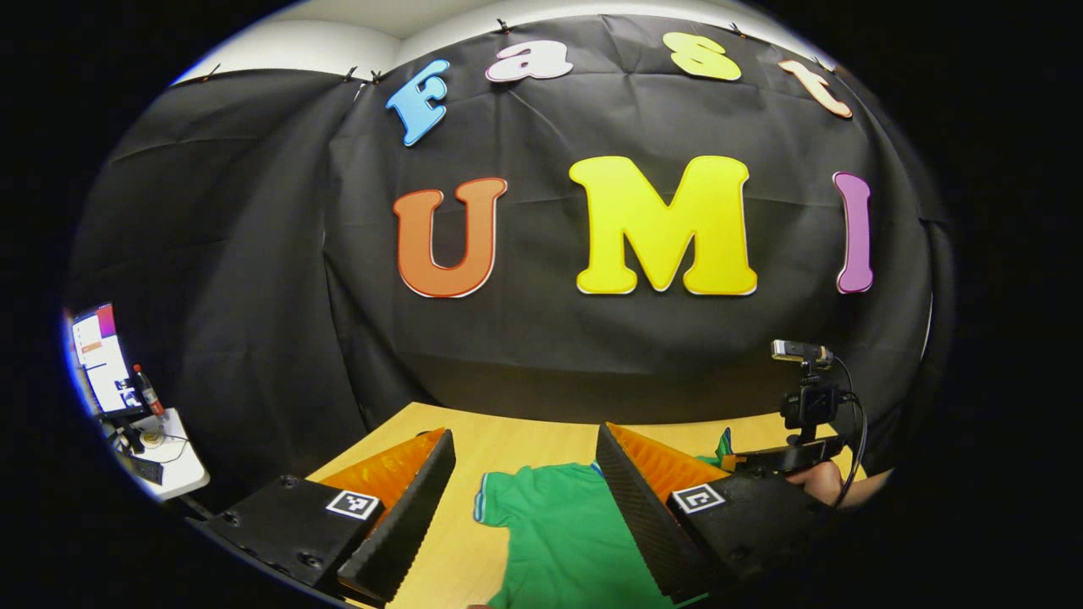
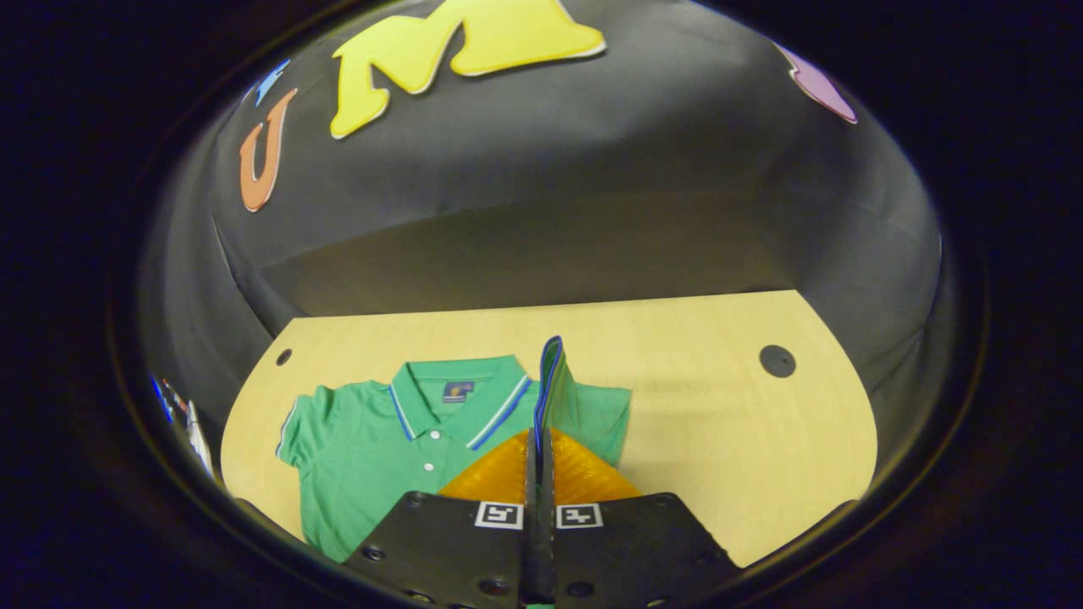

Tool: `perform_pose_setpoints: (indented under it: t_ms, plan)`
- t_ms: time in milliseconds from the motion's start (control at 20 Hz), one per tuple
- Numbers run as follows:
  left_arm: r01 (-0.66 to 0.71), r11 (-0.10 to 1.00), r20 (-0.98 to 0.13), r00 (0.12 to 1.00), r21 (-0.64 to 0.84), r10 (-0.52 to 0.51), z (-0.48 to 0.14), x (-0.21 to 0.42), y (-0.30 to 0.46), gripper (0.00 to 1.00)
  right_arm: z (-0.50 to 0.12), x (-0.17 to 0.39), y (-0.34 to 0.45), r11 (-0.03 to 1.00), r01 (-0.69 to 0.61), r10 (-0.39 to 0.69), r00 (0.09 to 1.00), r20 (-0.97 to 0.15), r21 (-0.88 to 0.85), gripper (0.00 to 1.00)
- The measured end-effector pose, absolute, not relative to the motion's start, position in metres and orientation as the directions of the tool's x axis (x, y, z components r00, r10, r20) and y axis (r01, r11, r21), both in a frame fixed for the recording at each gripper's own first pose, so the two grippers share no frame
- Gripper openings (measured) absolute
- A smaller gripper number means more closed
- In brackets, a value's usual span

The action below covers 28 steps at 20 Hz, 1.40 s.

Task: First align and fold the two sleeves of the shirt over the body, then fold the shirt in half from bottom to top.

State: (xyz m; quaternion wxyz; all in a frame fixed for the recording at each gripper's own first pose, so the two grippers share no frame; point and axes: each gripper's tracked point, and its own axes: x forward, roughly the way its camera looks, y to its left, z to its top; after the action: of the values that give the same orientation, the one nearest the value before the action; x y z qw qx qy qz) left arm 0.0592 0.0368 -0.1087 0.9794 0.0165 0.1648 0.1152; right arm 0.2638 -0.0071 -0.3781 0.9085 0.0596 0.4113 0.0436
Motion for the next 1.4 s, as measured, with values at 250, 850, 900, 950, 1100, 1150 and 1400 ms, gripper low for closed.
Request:
perform_pose_setpoints:
  t_ms: [250,850,900,950,1100,1150,1400]
  plan:
    - [-0.242,0.967,-0.323,0.912,0.074,0.253,-0.110,0.050,0.084,1.00,-0.382,0.265,0.034,0.992,-0.006,0.100,0.658,-0.747,0.127,0.05]
    - [-0.077,0.994,-0.392,0.919,-0.076,0.041,-0.186,0.093,0.117,1.00,-0.218,0.198,0.006,0.998,0.042,-0.006,0.846,-0.533,0.054,0.96]
    - [-0.071,0.993,-0.428,0.903,-0.097,0.023,-0.204,0.097,0.121,1.00,-0.204,0.183,-0.002,0.999,0.035,-0.020,0.856,-0.516,0.021,0.97]
    - [-0.071,0.991,-0.462,0.887,-0.113,0.010,-0.223,0.101,0.125,1.00,-0.188,0.168,-0.007,0.999,0.031,-0.030,0.866,-0.499,-0.007,0.96]
    - [-0.068,0.993,-0.543,0.839,-0.099,0.003,-0.277,0.114,0.139,1.00,-0.156,0.123,-0.015,0.996,0.061,-0.083,0.884,-0.459,-0.062,0.96]
    - [-0.063,0.993,-0.569,0.822,-0.101,-0.006,-0.293,0.117,0.141,1.00,-0.152,0.108,-0.019,0.994,0.084,-0.106,0.881,-0.460,-0.069,0.96]
    - [-0.068,0.989,-0.679,0.733,-0.132,-0.040,-0.375,0.130,0.152,1.00,-0.148,0.067,-0.009,0.994,0.097,-0.108,0.867,-0.487,-0.048,0.96]
